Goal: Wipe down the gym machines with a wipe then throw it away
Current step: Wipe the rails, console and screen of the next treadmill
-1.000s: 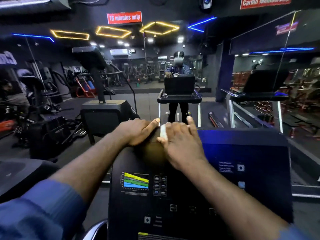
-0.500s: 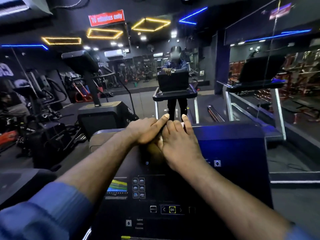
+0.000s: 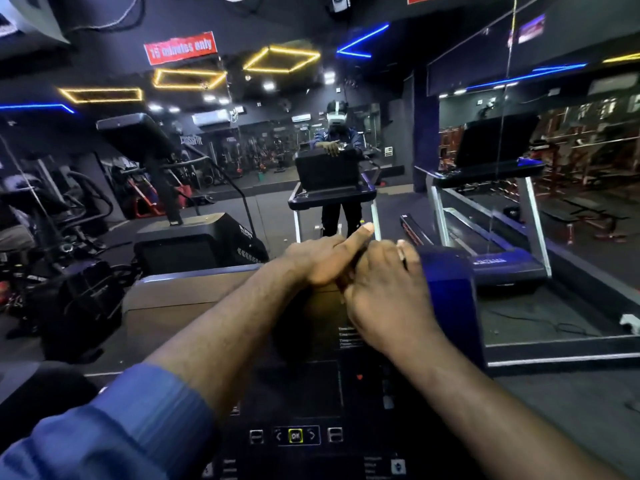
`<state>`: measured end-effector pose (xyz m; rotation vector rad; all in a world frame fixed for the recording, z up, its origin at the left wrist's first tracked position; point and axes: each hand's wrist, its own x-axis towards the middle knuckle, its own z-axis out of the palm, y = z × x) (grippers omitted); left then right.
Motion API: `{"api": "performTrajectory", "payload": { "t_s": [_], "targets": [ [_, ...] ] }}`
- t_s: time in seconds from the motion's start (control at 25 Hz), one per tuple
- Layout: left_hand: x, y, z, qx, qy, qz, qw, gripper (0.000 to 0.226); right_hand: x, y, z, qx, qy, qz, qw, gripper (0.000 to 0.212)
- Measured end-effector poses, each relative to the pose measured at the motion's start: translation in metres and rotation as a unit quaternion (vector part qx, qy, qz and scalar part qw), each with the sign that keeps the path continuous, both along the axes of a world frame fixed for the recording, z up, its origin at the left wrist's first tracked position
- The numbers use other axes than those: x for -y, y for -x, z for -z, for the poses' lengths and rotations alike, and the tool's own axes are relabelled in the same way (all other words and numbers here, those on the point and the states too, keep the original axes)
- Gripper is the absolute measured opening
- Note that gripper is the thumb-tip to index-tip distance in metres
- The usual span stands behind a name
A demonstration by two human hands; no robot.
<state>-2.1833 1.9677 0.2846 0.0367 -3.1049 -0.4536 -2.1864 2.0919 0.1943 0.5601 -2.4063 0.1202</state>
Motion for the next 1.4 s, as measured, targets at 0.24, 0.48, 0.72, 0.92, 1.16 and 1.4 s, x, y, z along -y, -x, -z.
{"api": "performTrajectory", "payload": {
  "t_s": [0.24,0.48,0.72,0.92,1.16,1.4],
  "targets": [
    [-0.001,0.001,0.018,-0.079,0.108,0.014,0.991,0.081,-0.085,0.019,0.014,-0.008,0.060,0.053,0.997,0.061],
    [-0.033,0.016,0.031,-0.169,0.169,0.067,0.969,0.073,-0.090,0.011,0.041,0.005,0.084,-0.012,0.996,0.075],
    [-0.033,0.015,0.038,-0.198,0.229,0.057,0.951,0.086,-0.107,-0.016,0.086,0.037,0.083,-0.036,0.995,0.088],
    [-0.031,0.012,0.039,-0.207,0.243,0.057,0.946,0.093,-0.098,0.002,0.053,0.029,0.069,-0.032,0.997,0.087],
    [-0.032,0.010,0.038,-0.193,0.248,0.053,0.948,0.092,-0.108,-0.050,0.132,0.046,0.067,-0.046,0.996,0.089],
    [-0.026,0.009,0.040,-0.241,0.225,0.075,0.941,0.075,-0.090,0.001,0.062,0.020,0.079,-0.037,0.996,0.079]
  ]
}}
